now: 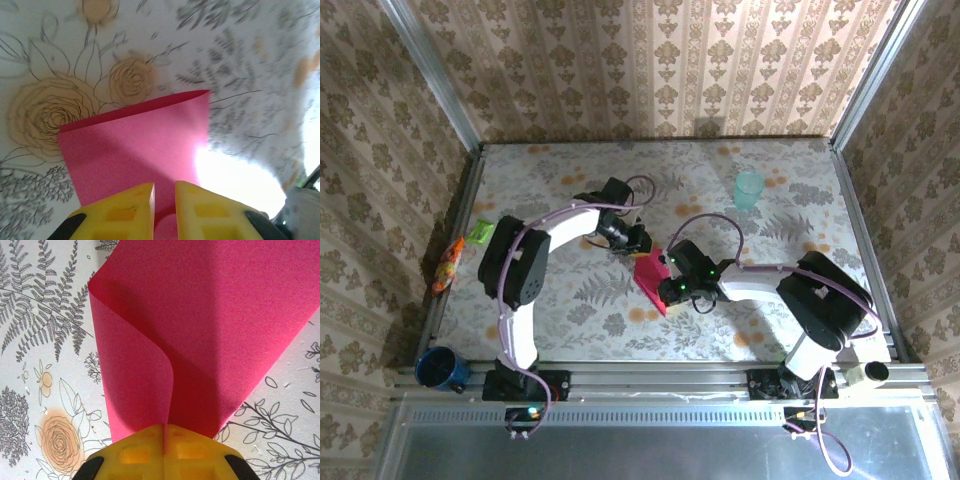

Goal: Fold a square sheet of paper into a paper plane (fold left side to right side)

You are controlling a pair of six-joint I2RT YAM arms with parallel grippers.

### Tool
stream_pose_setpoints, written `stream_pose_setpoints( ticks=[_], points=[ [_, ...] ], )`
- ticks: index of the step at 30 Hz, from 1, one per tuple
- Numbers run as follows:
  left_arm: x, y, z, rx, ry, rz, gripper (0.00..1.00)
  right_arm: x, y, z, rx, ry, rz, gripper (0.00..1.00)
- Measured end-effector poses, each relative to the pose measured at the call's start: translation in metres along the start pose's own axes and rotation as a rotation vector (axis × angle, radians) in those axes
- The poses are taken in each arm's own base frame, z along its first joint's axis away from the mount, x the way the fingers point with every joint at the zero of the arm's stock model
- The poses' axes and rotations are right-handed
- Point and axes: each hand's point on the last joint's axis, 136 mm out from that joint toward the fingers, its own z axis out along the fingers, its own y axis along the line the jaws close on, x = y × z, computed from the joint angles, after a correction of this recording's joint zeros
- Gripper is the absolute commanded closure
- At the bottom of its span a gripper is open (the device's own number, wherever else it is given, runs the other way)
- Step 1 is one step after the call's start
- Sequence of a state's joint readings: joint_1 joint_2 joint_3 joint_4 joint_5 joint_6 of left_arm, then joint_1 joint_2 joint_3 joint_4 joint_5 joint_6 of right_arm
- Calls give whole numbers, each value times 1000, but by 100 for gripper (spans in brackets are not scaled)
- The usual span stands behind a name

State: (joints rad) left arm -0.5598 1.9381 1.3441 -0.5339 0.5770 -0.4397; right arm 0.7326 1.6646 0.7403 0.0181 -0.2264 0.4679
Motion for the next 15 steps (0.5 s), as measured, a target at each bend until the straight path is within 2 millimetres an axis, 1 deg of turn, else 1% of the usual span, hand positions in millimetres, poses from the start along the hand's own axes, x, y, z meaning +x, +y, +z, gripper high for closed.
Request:
stream_pose_setpoints(
  ticks=[2, 3, 5, 6, 9, 11, 13, 15],
  points=[
    [-4, -9, -18, 22, -55, 26, 86, 0, 1, 0, -10, 4, 3, 100],
    [-2, -12, -25, 31, -75, 36, 86, 0, 1, 1, -16, 6, 3, 100],
    [8, -16, -36, 51, -103, 55, 86, 0, 2, 1, -25, 9, 7, 100],
    [14, -17, -38, 61, -106, 57, 86, 0, 2, 1, -30, 12, 9, 100],
    [40, -16, -33, 97, -84, 45, 86, 0, 3, 2, -44, 19, 14, 100],
    [57, -13, -22, 117, -53, 28, 86, -1, 3, 3, -52, 23, 18, 100],
    [70, -13, -13, 127, -25, 16, 86, -1, 4, 3, -58, 25, 20, 100],
    [75, -18, -7, 140, -9, 18, 87, -1, 4, 3, -65, 28, 23, 100]
  ],
)
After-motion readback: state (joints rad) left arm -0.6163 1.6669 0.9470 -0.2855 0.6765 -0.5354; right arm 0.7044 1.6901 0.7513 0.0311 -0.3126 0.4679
